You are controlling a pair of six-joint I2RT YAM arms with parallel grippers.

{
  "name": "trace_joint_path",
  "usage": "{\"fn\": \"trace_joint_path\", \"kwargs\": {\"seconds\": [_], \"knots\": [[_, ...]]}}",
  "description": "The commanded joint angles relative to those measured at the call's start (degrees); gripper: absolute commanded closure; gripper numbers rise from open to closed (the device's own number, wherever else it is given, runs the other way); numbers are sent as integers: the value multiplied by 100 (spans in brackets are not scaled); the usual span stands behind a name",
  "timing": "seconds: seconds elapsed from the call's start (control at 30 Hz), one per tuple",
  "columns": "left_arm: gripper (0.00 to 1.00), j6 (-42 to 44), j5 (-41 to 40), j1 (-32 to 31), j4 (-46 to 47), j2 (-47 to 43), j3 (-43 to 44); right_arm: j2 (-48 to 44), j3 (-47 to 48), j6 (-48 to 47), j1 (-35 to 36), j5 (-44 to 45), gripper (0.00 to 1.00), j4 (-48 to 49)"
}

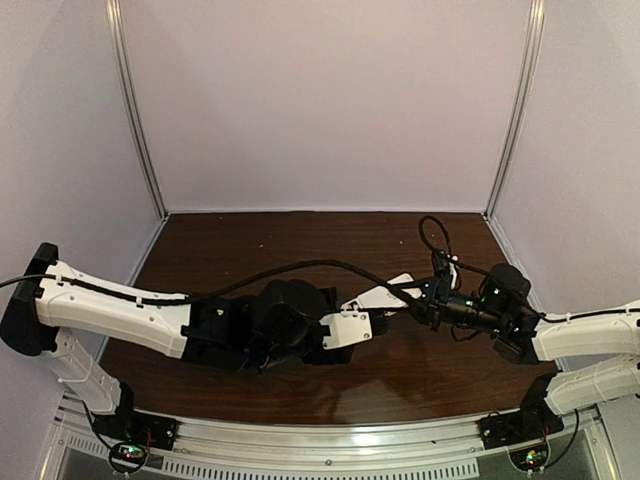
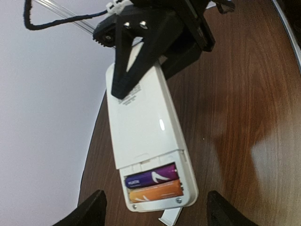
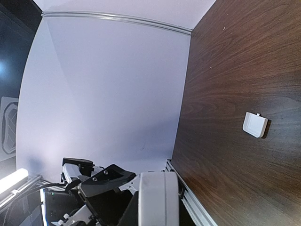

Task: Load the batteries into the remote control
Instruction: Load the battery into the battery compartment, then adjust the battery in the battery compartment.

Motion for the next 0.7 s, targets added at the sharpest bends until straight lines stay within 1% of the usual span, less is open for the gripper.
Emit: {"fn": "trace_joint_path", "kwargs": {"seconds": [0.0, 0.13, 0.23, 0.3, 0.37, 0.5, 0.57, 0.67], "knots": [[25, -530, 455, 155, 258, -533, -93, -56, 25, -338, -5, -66, 100, 238], [26, -1223, 1165, 480, 596, -1032, -330, 7, -22, -505, -5, -126, 100, 395], [26, -2119, 1890, 1016, 756, -1382, -551, -18, -29, -695, -4, -212, 100, 455], [26, -2810, 2496, 1490, 787, -1499, -721, -101, 31, -908, -19, -218, 100, 162], [26, -3189, 2692, 1834, 693, -1515, -801, -240, 122, -1186, -54, -176, 100, -242], [27, -3660, 2486, 2245, 165, -1266, -816, -561, 196, -1644, -221, -77, 100, -1039], [29, -3587, 2525, 2269, 74, -1103, -911, -681, 175, -1760, -347, -82, 100, -1268], [34, -3311, 2748, 2282, -123, -797, -908, -765, 97, -1889, -541, -201, 100, -1447]]}}
